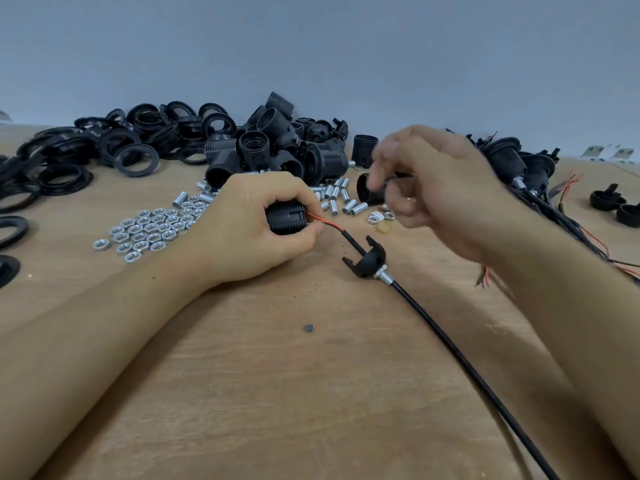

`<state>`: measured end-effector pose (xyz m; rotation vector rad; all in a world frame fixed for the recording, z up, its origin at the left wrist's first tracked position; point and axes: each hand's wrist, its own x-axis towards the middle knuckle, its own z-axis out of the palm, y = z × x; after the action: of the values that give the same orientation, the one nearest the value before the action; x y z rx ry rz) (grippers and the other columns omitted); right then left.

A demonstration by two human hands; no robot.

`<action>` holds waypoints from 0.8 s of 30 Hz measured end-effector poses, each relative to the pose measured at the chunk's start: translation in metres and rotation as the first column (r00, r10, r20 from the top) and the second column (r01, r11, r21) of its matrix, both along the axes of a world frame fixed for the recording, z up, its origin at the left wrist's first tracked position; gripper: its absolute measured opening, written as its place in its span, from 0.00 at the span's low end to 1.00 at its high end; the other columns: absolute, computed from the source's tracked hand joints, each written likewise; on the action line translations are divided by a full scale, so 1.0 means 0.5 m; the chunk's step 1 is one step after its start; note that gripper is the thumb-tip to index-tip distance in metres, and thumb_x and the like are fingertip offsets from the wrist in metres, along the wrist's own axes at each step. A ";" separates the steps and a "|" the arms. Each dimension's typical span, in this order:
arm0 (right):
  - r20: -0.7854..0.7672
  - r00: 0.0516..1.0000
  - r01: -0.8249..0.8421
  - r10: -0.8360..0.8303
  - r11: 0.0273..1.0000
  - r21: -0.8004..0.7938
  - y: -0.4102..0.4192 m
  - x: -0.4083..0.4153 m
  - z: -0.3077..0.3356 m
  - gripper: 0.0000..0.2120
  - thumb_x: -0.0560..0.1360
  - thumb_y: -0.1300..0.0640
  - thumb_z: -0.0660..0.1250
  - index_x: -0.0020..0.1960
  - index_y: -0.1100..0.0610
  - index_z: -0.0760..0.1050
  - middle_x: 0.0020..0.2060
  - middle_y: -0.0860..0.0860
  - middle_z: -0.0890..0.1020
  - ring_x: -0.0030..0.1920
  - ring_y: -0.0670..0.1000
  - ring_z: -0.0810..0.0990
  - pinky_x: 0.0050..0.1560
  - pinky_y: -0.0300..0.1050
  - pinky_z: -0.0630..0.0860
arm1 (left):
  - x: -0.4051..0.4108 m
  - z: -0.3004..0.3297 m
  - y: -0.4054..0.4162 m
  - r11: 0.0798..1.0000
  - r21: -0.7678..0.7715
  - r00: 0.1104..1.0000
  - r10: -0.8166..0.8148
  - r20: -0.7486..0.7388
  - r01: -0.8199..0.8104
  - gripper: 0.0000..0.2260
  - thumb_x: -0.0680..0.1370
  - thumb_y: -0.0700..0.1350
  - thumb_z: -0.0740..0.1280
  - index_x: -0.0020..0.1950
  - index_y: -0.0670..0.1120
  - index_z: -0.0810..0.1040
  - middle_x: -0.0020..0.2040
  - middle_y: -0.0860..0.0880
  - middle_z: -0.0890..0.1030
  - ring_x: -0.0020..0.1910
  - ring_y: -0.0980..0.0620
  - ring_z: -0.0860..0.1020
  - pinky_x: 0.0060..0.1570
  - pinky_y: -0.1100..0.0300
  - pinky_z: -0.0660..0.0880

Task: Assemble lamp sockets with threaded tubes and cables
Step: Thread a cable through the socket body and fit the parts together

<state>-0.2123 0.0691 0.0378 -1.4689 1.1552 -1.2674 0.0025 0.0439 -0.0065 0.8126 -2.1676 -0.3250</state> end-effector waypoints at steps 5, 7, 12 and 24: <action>-0.651 0.751 -0.063 0.108 0.994 0.091 0.025 -0.027 0.018 0.11 0.71 0.44 0.69 0.44 0.51 0.75 0.35 0.46 0.81 0.28 0.43 0.71 0.27 0.36 0.65 | -0.002 -0.001 0.002 1.000 0.000 1.000 0.017 0.000 -0.017 0.06 0.73 0.39 0.75 0.46 0.48 0.82 0.41 0.56 0.82 0.42 0.57 0.79 0.43 0.73 0.70; -0.760 0.617 -0.061 0.203 0.976 0.211 0.032 -0.020 0.014 0.22 0.61 0.34 0.73 0.48 0.45 0.74 0.40 0.44 0.81 0.29 0.39 0.74 0.29 0.36 0.67 | -0.002 -0.001 0.002 1.000 0.000 1.000 0.019 0.000 -0.019 0.05 0.73 0.38 0.75 0.46 0.47 0.83 0.42 0.56 0.82 0.42 0.59 0.79 0.44 0.73 0.70; -0.741 0.609 -0.135 0.282 0.958 0.254 0.037 -0.012 0.004 0.17 0.67 0.48 0.77 0.52 0.48 0.75 0.40 0.48 0.83 0.28 0.46 0.79 0.29 0.38 0.74 | -0.002 0.001 0.002 1.000 -0.009 1.000 0.020 -0.006 -0.020 0.05 0.73 0.38 0.75 0.46 0.44 0.83 0.42 0.56 0.82 0.42 0.61 0.79 0.45 0.74 0.69; -0.588 0.791 -0.218 0.170 0.976 -0.012 0.032 0.009 -0.010 0.10 0.75 0.54 0.69 0.56 0.49 0.78 0.31 0.34 0.78 0.29 0.40 0.75 0.33 0.29 0.69 | -0.002 0.007 0.009 0.998 0.033 0.996 -0.057 -0.071 0.059 0.06 0.73 0.41 0.75 0.46 0.46 0.80 0.41 0.55 0.81 0.38 0.56 0.78 0.41 0.69 0.72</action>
<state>-0.2080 0.0851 0.0329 -2.0686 1.3007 -0.7298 0.0014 0.0485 -0.0031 0.7480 -2.1283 -0.4163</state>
